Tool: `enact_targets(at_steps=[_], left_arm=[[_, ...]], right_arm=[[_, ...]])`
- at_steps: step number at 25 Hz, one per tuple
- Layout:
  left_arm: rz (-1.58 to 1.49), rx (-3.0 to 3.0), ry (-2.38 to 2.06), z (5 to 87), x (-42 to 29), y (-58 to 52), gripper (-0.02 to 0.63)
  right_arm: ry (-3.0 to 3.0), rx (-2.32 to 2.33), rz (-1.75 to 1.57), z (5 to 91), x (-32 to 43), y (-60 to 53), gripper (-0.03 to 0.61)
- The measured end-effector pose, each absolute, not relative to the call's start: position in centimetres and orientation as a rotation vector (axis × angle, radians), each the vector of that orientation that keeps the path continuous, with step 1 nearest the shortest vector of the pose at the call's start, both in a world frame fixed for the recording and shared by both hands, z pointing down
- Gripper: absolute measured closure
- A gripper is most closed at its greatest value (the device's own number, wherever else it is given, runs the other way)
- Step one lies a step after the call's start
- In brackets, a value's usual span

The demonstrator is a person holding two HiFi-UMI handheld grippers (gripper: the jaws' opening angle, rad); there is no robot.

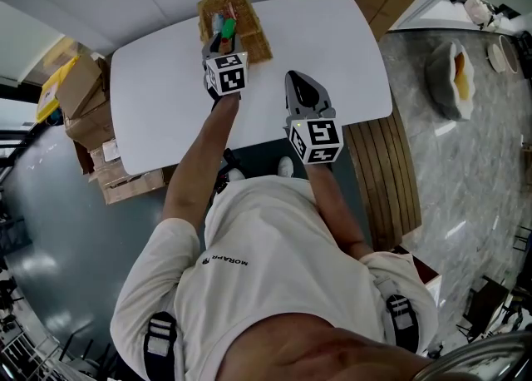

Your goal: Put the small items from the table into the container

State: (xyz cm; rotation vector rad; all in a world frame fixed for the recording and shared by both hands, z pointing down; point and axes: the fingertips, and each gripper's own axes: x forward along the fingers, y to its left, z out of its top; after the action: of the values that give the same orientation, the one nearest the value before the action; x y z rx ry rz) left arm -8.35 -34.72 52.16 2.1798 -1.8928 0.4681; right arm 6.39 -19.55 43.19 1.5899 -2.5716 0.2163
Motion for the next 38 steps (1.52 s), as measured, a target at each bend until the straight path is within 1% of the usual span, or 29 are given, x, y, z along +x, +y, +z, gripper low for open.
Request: enact_targets(at_steps=[3, 8, 11, 14, 23, 38], left_arm=[[0.423, 2.195, -1.919, 50.8, -8.3, -33.3, 0.479], [0.353, 2.206, -1.966, 48.9, -8.6, -30.5, 0.573], [0.318, 2.214, -1.977, 47.7, -8.8, -29.4, 0.584], [0.275, 2.218, -1.992, 46.2, -9.1, -28.3, 0.609], [0.116, 2.250, -2.009, 42.2, -9.3, -22.6, 0.611], [0.081, 2.326, -2.046, 40.8, -8.5, -16.2, 0.611]], right_arm=[[-2.583, 1.584, 0.222, 43.0, 6.2, -19.3, 0.574], [-2.615, 1.577, 0.221, 42.6, 5.4, -18.6, 0.574], [-2.637, 1.567, 0.220, 42.3, 4.7, -18.5, 0.574], [-2.657, 1.544, 0.215, 42.0, 4.1, -18.6, 0.574], [-2.722, 1.487, 0.220, 41.3, 2.0, -17.9, 0.574], [-2.785, 1.391, 0.186, 40.7, -0.4, -16.6, 0.574]])
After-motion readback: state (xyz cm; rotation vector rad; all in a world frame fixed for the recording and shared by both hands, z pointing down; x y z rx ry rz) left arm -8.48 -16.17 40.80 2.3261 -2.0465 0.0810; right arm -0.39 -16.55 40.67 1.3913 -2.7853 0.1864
